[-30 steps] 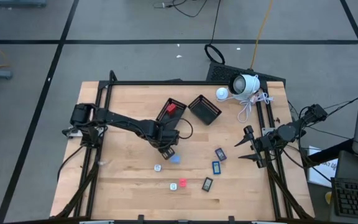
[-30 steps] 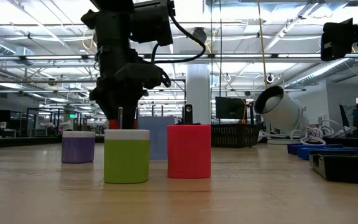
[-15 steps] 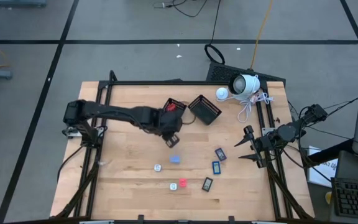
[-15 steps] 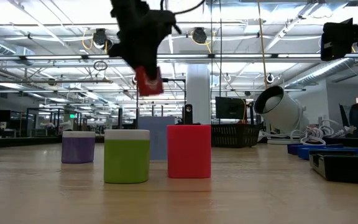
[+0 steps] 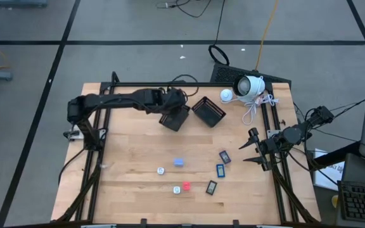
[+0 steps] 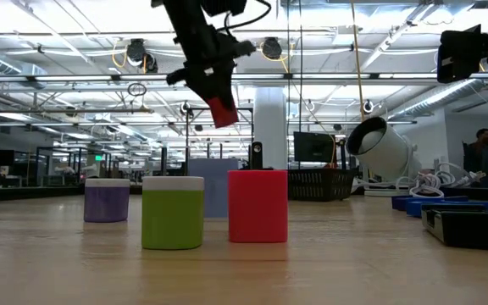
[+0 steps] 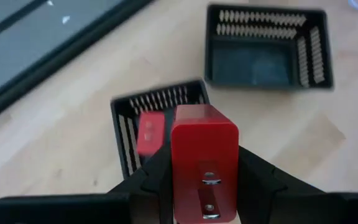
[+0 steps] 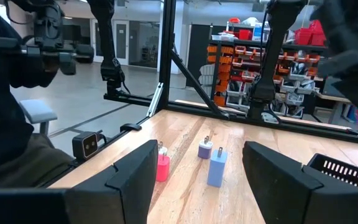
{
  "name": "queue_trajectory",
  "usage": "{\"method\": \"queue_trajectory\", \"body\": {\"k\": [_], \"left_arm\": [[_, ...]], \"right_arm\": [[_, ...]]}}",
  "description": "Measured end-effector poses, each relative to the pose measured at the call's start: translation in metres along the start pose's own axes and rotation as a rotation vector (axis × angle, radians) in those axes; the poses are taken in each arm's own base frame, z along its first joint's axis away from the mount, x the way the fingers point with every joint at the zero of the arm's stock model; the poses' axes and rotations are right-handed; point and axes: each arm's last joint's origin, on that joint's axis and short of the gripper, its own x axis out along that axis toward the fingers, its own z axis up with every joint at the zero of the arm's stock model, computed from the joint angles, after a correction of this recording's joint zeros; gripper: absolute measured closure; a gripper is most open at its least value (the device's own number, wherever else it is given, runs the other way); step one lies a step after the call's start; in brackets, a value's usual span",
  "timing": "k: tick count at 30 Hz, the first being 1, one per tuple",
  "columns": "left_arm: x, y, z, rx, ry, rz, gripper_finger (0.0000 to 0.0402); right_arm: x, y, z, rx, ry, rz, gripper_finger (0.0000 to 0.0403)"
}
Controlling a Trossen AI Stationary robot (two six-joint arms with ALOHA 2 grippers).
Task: Pick & Place Office items
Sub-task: Put the red charger adapter into the left black bin
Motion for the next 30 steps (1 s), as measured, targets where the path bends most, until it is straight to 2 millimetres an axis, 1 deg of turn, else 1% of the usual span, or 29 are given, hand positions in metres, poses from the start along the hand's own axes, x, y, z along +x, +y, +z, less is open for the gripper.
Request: {"method": "queue_trajectory", "body": {"k": [3,9,15,24,30], "left_arm": [[0.011,0.002,0.002,0.012,-0.01,0.003,0.0281],[0.022,0.005,0.005,-0.002,-0.003,0.009,0.0281],[0.04,0.001,0.0,0.017,0.041,0.013,0.0281],[0.061,0.003,-0.003,0.038,0.082,0.05,0.0281],[0.081,0.002,-0.01,0.053,0.128,0.073,0.0281]], "right_arm": [[0.0,0.0,0.0,0.0,0.0,0.0,0.0179],[0.0,0.0,0.0,0.001,-0.004,0.0,0.0179],[0.0,0.0,0.0,0.0,-0.001,0.0,0.0179],[0.0,0.0,0.0,0.0,-0.002,0.0,0.0179],[0.0,0.0,0.001,0.001,-0.005,-0.001,0.0179]]}}
